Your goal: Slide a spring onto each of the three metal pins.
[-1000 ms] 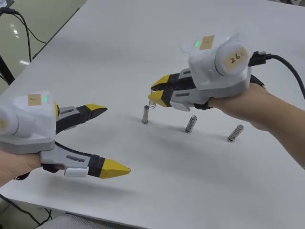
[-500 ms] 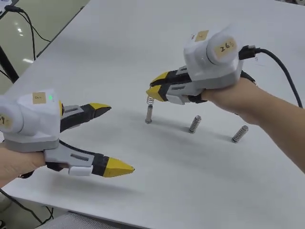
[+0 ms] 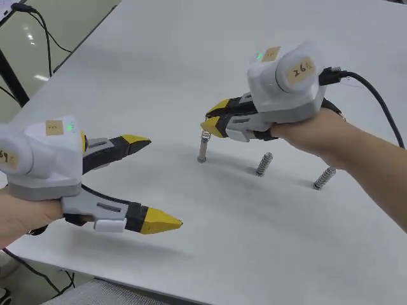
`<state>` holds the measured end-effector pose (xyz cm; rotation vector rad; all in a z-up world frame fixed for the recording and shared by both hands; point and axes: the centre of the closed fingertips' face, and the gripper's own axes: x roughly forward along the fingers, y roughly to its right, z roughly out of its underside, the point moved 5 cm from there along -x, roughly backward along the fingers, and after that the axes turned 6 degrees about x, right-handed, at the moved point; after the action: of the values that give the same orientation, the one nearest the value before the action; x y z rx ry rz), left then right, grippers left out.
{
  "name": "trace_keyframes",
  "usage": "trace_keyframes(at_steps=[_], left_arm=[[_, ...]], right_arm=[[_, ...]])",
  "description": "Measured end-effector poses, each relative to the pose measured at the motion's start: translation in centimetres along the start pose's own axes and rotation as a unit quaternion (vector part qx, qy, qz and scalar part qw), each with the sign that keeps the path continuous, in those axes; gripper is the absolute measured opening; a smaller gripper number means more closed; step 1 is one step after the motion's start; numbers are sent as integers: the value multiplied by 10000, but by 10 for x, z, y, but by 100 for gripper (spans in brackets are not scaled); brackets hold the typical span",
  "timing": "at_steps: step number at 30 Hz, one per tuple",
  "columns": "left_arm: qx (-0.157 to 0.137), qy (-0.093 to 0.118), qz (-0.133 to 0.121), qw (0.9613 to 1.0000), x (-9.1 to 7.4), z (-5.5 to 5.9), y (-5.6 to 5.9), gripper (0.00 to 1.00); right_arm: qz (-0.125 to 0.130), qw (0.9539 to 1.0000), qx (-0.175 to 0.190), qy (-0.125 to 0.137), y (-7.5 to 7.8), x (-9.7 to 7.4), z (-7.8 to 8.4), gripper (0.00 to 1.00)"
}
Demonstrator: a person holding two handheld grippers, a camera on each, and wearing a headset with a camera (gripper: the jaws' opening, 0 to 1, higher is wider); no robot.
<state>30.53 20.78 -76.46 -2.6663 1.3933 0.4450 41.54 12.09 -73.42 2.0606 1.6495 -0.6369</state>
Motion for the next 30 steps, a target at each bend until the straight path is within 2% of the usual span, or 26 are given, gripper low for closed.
trace_keyframes(at_steps=[10, 22, 30], left_arm=[[-33, -16, -21, 10000, -1, 2, -1, 97], [-56, -39, -10, 10000, 0, 5, 0, 96], [-54, -48, -20, 10000, 0, 6, 0, 96]], right_arm=[[-51, 9999, -4, -117, -3, 9, 6, 8], [-77, 9992, -68, -398, -11, 26, 22, 8], [-156, 9986, 15, -508, -12, 33, 33, 8]])
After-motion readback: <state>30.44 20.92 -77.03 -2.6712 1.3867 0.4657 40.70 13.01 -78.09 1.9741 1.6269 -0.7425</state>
